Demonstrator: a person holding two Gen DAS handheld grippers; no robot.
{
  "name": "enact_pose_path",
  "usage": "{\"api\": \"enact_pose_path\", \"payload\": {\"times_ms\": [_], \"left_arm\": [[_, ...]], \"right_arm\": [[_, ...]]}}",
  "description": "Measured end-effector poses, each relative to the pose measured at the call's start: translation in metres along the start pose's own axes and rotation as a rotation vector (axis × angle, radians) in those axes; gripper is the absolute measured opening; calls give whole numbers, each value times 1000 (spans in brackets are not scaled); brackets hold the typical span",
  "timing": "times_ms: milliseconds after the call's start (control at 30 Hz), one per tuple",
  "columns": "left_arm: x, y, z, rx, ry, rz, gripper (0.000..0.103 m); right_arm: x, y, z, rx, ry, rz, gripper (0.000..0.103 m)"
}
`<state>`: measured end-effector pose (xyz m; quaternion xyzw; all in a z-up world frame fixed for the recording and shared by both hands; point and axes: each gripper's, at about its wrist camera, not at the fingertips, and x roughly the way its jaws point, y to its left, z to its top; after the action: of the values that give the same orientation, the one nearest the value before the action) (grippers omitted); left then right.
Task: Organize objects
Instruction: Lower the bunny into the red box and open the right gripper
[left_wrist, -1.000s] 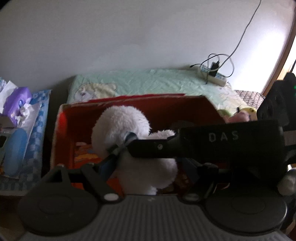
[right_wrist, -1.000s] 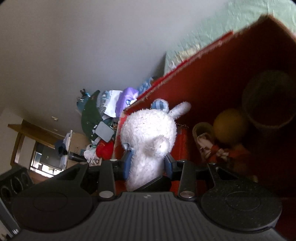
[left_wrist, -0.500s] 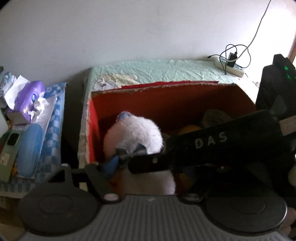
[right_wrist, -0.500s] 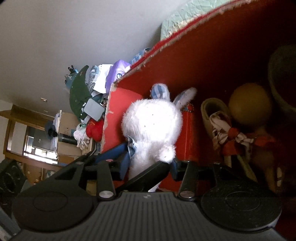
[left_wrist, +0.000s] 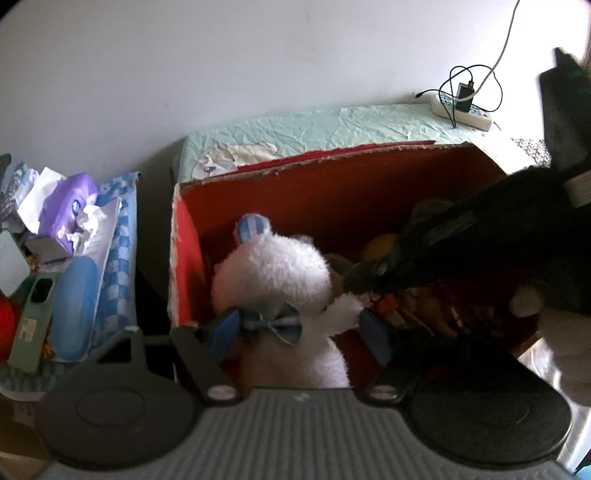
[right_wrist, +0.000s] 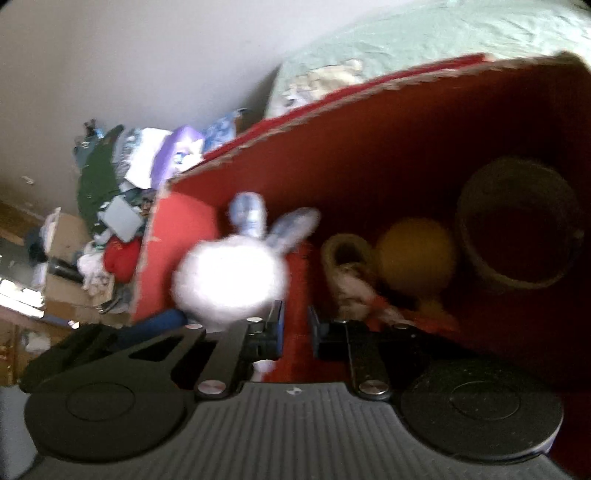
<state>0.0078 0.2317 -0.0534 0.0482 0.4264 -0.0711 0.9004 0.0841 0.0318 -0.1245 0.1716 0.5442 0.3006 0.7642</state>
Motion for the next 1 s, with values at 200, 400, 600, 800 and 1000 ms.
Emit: {"api": "enact_pose_path", "payload": {"times_ms": [200, 400, 600, 800, 1000], "left_arm": [[-3, -1, 0, 7, 2, 14, 70], [2, -3, 0, -4, 19, 35, 75], [8, -6, 4, -25, 37, 48, 79], [12, -13, 5, -10, 54, 105, 78], [9, -11, 8, -48, 72, 120, 78]], "right_arm": [[19, 17, 0, -79, 53, 5, 15], [16, 10, 4, -58, 67, 6, 14], [6, 6, 4, -63, 48, -30, 25], [-8, 1, 3, -72, 8, -55, 25], [-21, -1, -6, -74, -22, -56, 25]]}}
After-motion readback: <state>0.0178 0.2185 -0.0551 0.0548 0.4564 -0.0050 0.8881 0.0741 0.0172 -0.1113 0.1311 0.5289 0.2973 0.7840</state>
